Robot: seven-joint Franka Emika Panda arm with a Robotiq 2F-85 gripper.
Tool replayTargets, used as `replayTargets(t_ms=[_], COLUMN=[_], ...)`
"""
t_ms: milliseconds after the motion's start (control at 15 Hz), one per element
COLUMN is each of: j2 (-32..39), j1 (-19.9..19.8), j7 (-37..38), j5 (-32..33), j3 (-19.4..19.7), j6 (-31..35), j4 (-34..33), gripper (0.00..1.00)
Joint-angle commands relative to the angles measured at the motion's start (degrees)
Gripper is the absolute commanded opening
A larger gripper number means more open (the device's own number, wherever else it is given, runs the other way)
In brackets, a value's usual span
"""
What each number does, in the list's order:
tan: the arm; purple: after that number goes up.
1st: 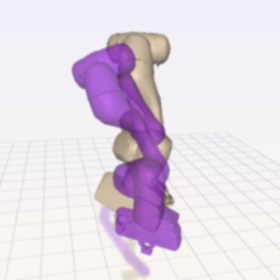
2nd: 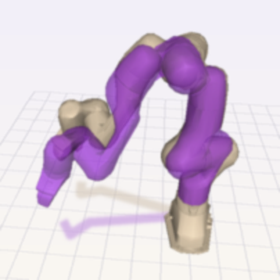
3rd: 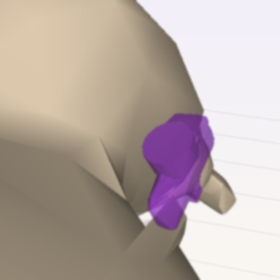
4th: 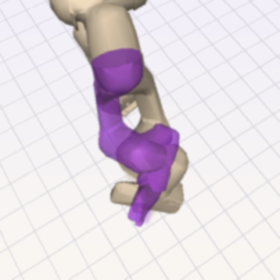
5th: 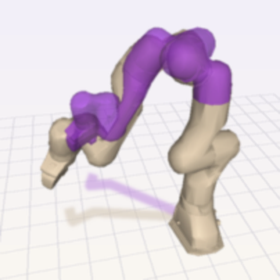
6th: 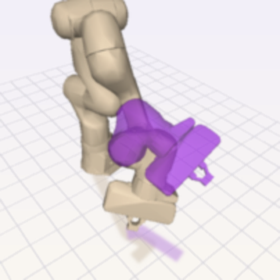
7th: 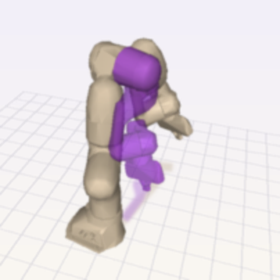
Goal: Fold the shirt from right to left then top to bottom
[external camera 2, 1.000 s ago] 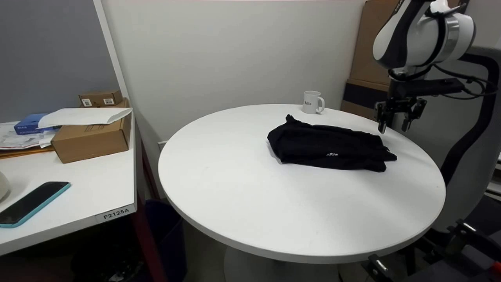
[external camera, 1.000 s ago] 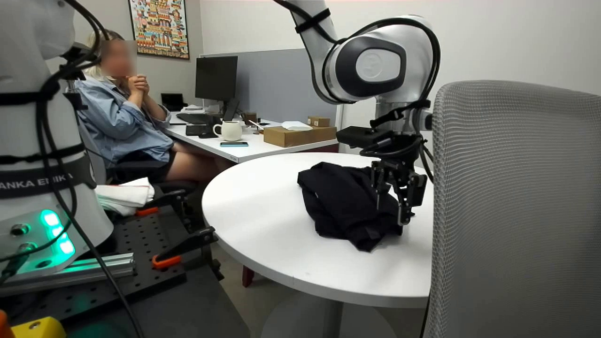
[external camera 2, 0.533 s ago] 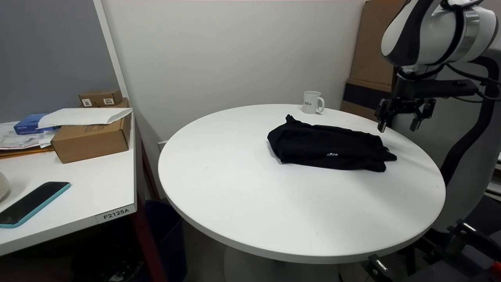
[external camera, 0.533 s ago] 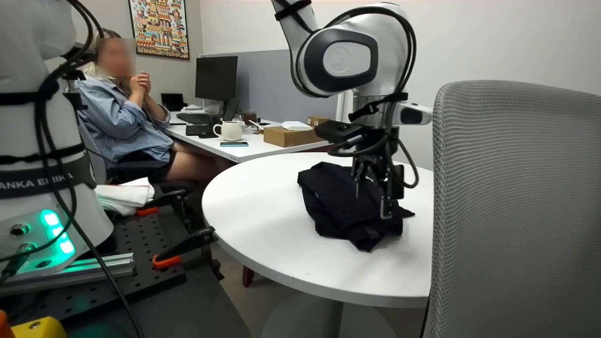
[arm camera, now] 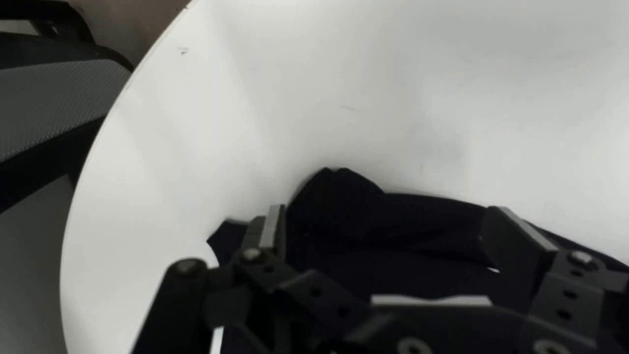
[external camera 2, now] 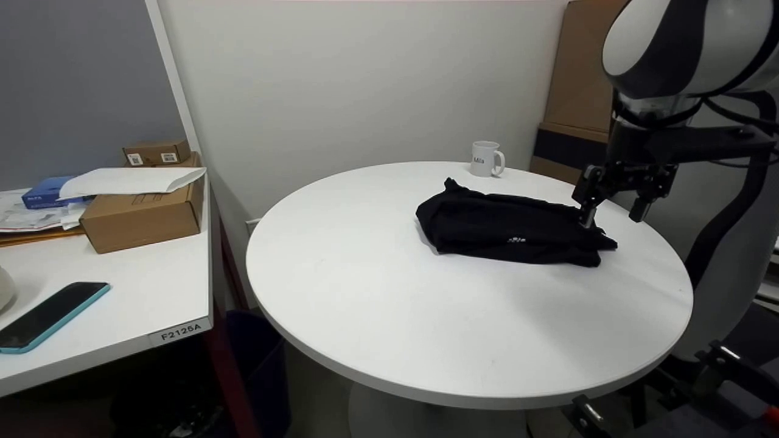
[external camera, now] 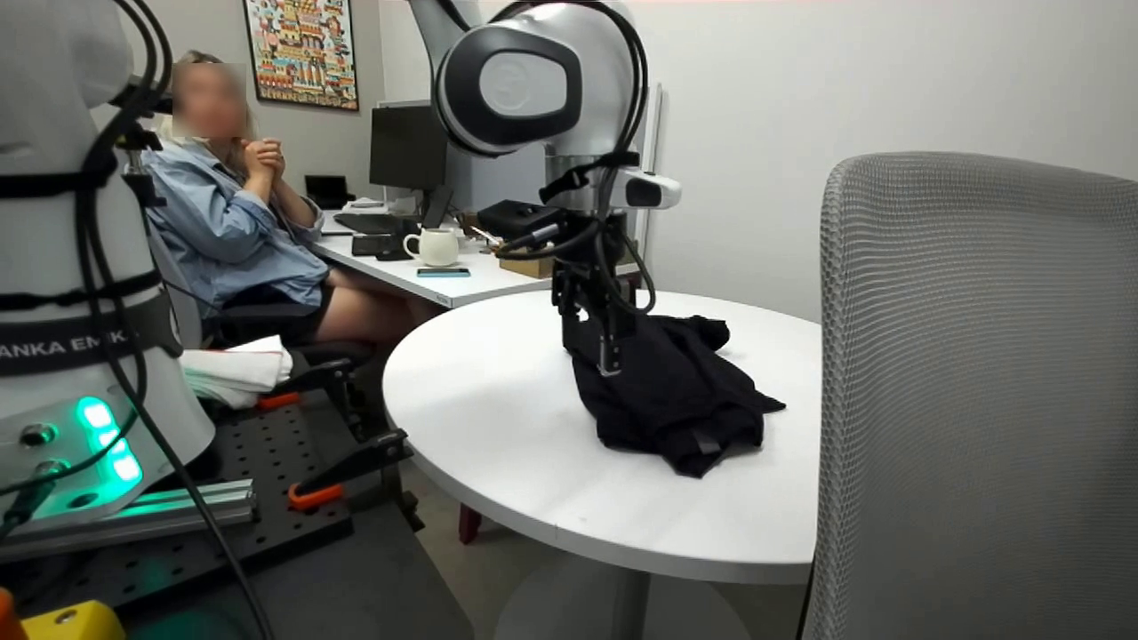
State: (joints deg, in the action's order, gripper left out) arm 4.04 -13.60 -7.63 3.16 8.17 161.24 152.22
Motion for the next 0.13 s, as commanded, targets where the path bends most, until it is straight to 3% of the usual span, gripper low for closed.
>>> replayTargets(t_ms=[0, 67], j2=[-2.8, -5.0], j1=[1.4, 1.6], j7=[0.1, 0.2], j5=[0.6, 0.9], j3=[1.0, 1.0], j6=[-0.1, -0.2], j4=[1.7, 3.1], gripper=[1.0, 1.0])
